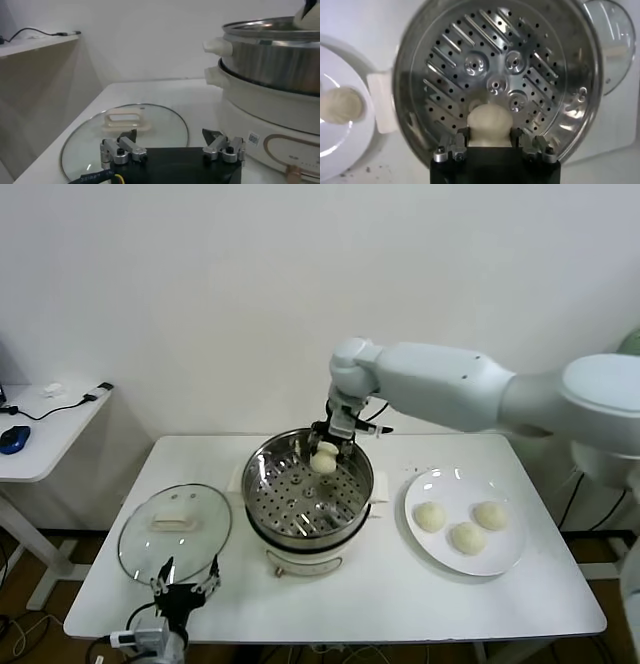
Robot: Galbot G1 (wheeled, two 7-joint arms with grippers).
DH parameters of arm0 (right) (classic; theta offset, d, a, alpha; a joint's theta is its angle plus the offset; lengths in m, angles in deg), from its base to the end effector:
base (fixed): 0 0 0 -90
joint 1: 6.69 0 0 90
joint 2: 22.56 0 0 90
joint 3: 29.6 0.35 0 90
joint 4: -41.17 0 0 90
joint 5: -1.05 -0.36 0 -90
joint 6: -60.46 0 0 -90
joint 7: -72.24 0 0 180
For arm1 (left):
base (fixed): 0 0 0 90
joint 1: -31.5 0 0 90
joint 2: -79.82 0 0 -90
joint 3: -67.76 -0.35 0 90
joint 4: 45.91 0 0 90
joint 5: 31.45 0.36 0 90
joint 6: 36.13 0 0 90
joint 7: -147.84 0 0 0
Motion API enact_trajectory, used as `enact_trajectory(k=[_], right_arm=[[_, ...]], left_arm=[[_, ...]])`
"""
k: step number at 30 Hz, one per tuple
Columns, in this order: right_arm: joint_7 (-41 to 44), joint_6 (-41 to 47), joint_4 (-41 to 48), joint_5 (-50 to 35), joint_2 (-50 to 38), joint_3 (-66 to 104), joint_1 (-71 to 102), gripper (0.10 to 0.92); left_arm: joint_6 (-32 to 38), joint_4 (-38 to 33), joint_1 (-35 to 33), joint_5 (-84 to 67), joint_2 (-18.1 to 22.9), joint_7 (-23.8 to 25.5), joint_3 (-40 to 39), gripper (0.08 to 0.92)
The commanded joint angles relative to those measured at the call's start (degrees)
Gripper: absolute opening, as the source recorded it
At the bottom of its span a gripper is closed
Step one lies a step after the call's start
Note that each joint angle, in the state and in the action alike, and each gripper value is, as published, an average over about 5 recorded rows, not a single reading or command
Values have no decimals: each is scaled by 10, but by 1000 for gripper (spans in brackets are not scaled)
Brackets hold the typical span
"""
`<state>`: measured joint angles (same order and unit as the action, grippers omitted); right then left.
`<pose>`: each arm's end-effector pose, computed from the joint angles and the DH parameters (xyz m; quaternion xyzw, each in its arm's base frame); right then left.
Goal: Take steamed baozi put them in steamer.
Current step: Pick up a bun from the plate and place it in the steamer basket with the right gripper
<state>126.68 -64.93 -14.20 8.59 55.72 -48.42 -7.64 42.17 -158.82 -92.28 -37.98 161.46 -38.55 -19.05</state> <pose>0.6015 0.1619 -0.0856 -0.6549 0.1227 -0.7453 0.0235 0.1612 0.0488 -0.3544 0.0519 -0.9794 -0.0318 0.1923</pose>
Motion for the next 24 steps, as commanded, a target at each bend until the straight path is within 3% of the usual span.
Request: enact_trajectory(k=[1, 7, 12, 15, 19, 24], right_arm=[[-18, -73, 133, 70, 65, 45, 75, 551], [-38, -83, 160, 66, 84, 43, 75, 595], [-26, -87, 129, 21, 74, 22, 50, 732], [-6, -82, 82, -47, 47, -6, 5, 797], [24, -55, 3, -162, -9, -52, -86, 821], [30, 77, -101, -363, -117, -174, -222, 823]], left_arm=[[1, 2, 2, -1, -1, -3, 0, 823], [2, 2, 3, -3, -2, -5, 0, 823], [2, -2, 2, -3, -1, -6, -1, 823], [2, -7, 0, -2, 0, -5, -2, 823], [1, -13, -3, 0, 1, -4, -6, 823], [0, -18, -5, 1, 1, -3, -9, 823]])
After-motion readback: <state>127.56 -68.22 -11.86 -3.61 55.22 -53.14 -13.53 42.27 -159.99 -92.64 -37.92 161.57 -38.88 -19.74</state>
